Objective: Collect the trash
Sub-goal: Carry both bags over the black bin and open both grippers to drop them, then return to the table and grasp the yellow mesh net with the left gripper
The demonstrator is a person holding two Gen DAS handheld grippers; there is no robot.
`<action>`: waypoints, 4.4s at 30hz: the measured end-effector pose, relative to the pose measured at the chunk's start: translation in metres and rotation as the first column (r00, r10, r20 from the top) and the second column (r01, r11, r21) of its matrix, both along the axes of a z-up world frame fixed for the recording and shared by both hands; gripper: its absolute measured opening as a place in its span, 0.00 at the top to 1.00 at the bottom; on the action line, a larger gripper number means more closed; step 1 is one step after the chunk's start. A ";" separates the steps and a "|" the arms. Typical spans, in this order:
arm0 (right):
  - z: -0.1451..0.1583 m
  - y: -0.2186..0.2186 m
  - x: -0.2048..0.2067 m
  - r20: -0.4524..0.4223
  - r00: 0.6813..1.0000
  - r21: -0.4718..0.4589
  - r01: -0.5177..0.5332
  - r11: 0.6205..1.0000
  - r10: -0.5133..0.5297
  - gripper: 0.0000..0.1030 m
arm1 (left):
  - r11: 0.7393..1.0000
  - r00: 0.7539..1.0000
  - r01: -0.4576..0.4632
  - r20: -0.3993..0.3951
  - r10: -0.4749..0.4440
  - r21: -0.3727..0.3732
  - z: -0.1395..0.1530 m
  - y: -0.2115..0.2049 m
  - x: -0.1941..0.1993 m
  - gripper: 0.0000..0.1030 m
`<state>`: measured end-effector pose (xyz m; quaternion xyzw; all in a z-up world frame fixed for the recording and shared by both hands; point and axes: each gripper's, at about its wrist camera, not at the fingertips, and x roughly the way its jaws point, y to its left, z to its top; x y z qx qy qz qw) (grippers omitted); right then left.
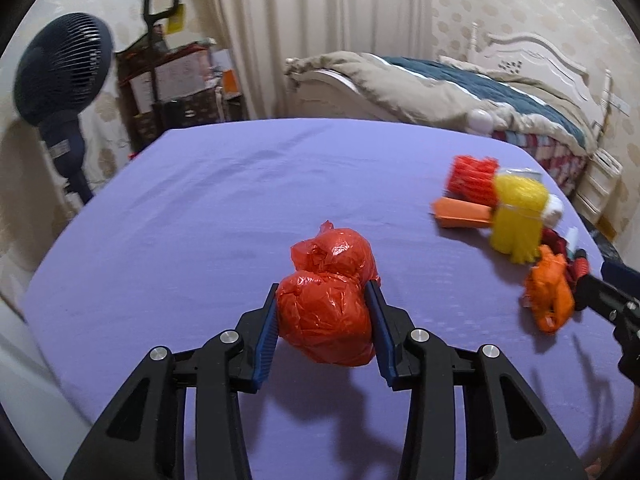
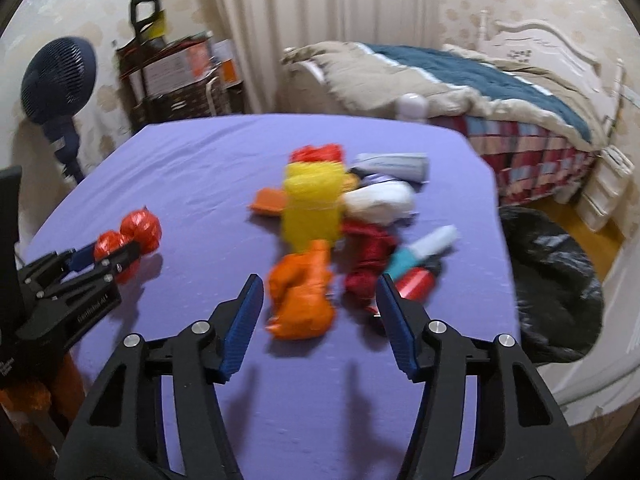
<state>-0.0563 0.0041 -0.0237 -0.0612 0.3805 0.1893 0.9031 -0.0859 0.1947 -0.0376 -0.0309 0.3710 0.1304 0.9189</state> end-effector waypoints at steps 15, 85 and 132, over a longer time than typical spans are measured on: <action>-0.026 0.027 0.006 -0.017 1.000 -0.090 -0.006 0.996 0.005 0.67 | 0.999 1.000 -0.018 0.016 0.019 -0.047 -0.006 0.016 -0.012 0.60; -0.024 -0.297 0.132 0.074 0.838 0.048 0.538 0.841 -0.540 0.51 | 0.865 0.865 0.501 0.019 -0.501 0.013 -0.002 -0.330 0.196 0.33; -0.021 -0.157 0.035 -0.003 0.924 0.060 0.382 0.922 -0.383 0.32 | 0.973 0.975 0.223 0.009 -0.224 0.057 0.009 -0.150 0.076 0.25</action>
